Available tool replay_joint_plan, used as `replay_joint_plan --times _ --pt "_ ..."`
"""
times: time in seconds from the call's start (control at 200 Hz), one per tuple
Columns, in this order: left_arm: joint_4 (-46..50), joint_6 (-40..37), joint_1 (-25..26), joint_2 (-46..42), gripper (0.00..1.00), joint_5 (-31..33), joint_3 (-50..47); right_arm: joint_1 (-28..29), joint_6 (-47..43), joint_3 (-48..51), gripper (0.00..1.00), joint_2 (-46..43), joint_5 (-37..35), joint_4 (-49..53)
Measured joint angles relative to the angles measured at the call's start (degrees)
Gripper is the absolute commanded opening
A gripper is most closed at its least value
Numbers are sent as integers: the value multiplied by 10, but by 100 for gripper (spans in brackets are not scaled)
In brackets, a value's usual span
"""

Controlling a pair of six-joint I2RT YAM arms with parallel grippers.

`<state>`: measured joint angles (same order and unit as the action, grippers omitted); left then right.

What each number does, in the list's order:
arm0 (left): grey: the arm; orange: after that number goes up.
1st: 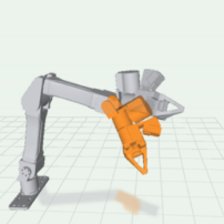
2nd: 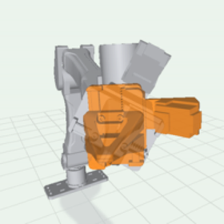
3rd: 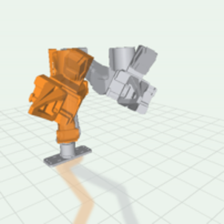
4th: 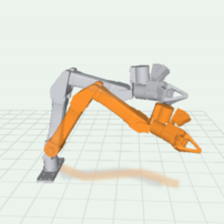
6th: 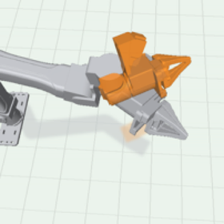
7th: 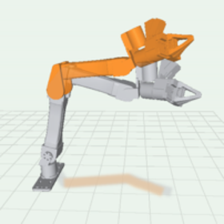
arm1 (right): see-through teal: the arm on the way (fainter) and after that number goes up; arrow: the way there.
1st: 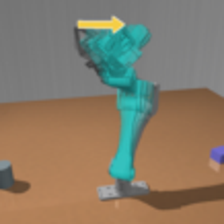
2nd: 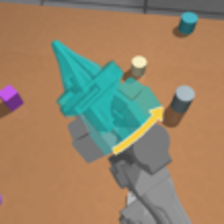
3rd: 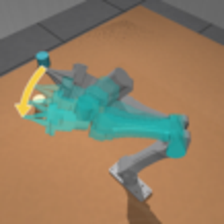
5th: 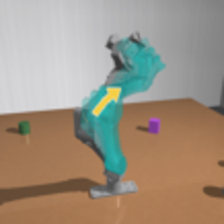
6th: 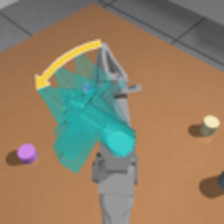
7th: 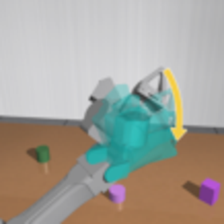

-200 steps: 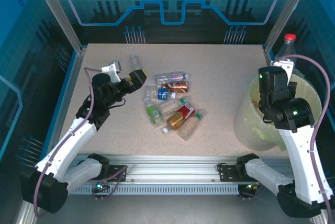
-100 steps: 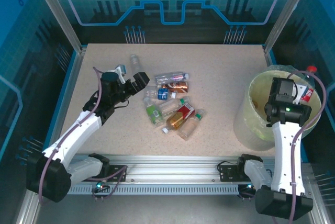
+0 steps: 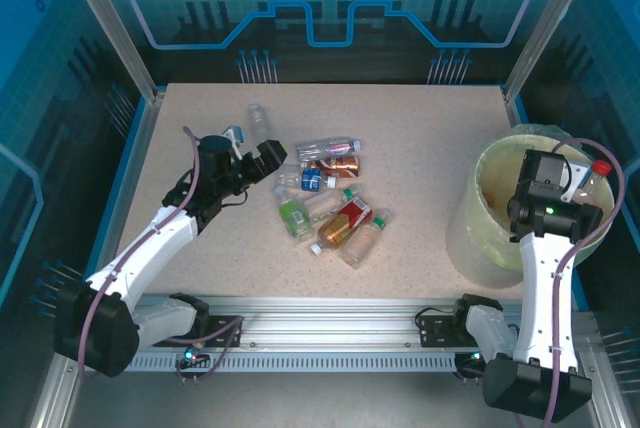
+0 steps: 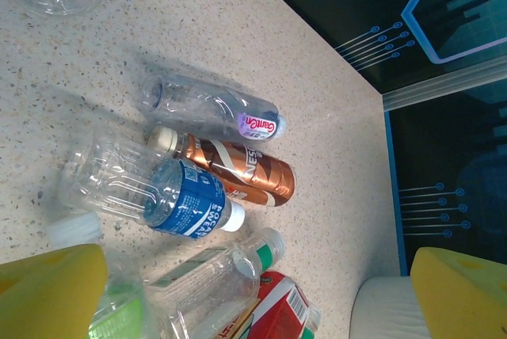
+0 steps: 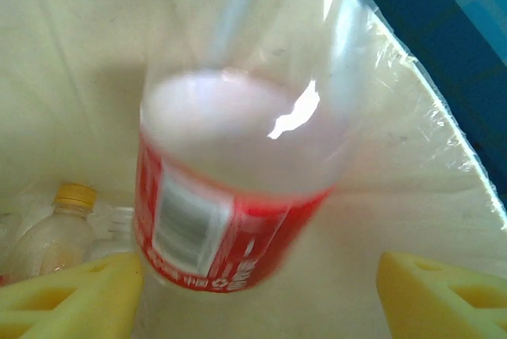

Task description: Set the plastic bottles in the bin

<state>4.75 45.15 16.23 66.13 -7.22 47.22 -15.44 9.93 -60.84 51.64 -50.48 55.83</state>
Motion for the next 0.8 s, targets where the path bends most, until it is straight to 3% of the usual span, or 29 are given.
replay_joint_plan --times 0.495,0.8 --pt "15 15 -21 14 99 2 3 0 16 -8 100 -41 62 5" --pt "29 20 -25 34 99 2 9 28 20 -26 100 -78 194 -2"
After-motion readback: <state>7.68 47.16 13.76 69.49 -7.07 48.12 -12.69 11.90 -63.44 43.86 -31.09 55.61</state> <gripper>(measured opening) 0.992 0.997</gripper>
